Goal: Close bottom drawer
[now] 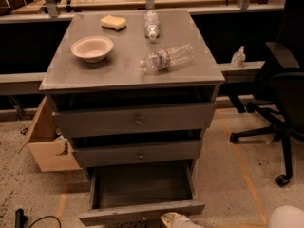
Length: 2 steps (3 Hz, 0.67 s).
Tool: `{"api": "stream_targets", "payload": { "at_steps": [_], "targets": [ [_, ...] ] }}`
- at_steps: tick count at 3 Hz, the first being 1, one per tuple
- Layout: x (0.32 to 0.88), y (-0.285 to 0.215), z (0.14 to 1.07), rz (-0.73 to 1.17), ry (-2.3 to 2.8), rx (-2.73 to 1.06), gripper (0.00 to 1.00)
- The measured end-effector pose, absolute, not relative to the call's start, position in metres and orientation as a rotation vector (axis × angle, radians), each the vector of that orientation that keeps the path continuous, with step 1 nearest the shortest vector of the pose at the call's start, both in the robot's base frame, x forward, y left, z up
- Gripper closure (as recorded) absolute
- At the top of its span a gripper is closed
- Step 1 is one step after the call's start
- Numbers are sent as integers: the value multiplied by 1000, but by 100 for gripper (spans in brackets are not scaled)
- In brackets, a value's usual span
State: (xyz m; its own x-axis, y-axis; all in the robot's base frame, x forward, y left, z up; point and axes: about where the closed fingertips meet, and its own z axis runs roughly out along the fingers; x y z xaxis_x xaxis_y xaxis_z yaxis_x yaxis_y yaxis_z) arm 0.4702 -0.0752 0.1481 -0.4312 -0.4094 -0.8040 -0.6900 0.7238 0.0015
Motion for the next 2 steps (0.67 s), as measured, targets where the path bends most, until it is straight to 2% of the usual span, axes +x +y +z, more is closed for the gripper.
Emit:
{"api": "stream_targets", "payload": {
  "at_steps": [2],
  "targets": [
    [476,-67,150,427,2055,-836,100]
  ]
}}
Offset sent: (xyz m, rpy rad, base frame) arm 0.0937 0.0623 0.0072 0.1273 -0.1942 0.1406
